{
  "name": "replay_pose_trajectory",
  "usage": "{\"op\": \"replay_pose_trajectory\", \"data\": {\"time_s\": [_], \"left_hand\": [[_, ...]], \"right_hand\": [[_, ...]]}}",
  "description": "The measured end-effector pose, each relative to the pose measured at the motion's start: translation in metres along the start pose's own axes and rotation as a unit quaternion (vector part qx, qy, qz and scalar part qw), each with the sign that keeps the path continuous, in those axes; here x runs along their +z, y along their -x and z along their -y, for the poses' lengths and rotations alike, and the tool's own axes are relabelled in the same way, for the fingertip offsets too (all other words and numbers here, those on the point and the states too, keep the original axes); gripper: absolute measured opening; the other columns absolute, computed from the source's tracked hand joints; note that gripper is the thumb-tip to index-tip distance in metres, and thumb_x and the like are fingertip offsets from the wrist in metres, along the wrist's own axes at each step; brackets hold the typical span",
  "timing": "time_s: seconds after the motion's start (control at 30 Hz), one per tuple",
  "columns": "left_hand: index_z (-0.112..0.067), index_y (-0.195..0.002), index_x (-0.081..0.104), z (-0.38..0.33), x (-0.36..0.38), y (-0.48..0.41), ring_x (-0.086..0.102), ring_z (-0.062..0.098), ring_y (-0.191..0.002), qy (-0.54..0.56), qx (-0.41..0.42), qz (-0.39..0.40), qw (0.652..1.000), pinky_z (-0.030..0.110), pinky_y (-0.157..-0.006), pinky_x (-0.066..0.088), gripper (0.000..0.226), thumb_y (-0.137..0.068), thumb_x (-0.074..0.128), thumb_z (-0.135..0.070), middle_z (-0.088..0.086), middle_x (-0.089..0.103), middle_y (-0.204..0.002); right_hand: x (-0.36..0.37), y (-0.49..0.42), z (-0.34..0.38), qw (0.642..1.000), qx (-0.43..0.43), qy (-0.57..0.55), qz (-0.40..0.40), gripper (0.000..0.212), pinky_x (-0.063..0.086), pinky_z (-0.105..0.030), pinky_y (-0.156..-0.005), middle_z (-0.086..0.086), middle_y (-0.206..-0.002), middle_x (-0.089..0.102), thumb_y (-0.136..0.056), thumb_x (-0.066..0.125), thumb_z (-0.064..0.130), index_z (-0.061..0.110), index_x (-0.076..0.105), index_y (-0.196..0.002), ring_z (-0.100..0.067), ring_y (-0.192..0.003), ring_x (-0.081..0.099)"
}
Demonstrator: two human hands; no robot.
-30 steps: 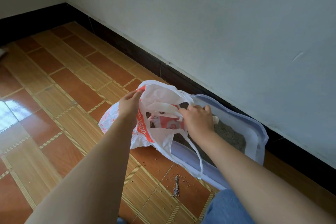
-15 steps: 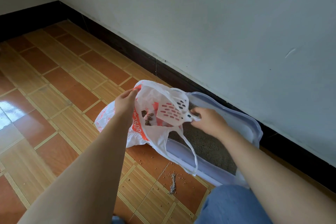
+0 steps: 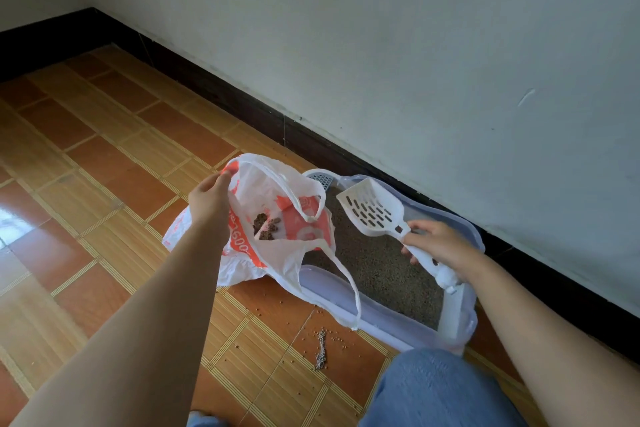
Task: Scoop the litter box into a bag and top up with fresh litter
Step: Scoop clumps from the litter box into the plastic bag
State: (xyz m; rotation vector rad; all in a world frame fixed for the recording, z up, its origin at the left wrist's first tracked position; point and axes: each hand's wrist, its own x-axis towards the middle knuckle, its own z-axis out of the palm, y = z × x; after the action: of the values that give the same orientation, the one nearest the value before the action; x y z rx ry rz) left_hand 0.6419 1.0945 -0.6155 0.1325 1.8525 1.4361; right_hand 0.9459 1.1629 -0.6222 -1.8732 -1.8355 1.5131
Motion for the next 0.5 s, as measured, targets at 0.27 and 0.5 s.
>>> {"op": "replay_pose_trajectory", "data": {"time_s": [0.27,0.5], "left_hand": [[-0.022,-0.111,0.066,-0.009,-0.018,-0.011,0.055,0.023,-0.104,0.048,0.002,-0.049,0.998,0.040,-0.092,0.045,0.027,-0.087,0.062,-0.035,-0.001,0.059,-0.112],[-0.025,-0.098,0.062,-0.026,-0.048,-0.028,0.057,0.022,-0.103,0.089,0.013,-0.085,0.992,0.038,-0.089,0.048,0.011,-0.089,0.061,-0.032,0.004,0.061,-0.113]], "right_hand": [[0.042,-0.027,0.009,0.997,0.011,-0.052,-0.055,0.020,0.045,-0.027,-0.062,-0.003,-0.085,0.066,-0.092,0.052,0.023,0.010,0.063,-0.103,-0.016,-0.065,0.061],[0.077,-0.043,0.024,0.991,0.009,-0.090,-0.094,0.020,0.051,-0.032,-0.066,-0.004,-0.084,0.066,-0.091,0.052,0.023,0.008,0.063,-0.099,-0.015,-0.063,0.060]]}}
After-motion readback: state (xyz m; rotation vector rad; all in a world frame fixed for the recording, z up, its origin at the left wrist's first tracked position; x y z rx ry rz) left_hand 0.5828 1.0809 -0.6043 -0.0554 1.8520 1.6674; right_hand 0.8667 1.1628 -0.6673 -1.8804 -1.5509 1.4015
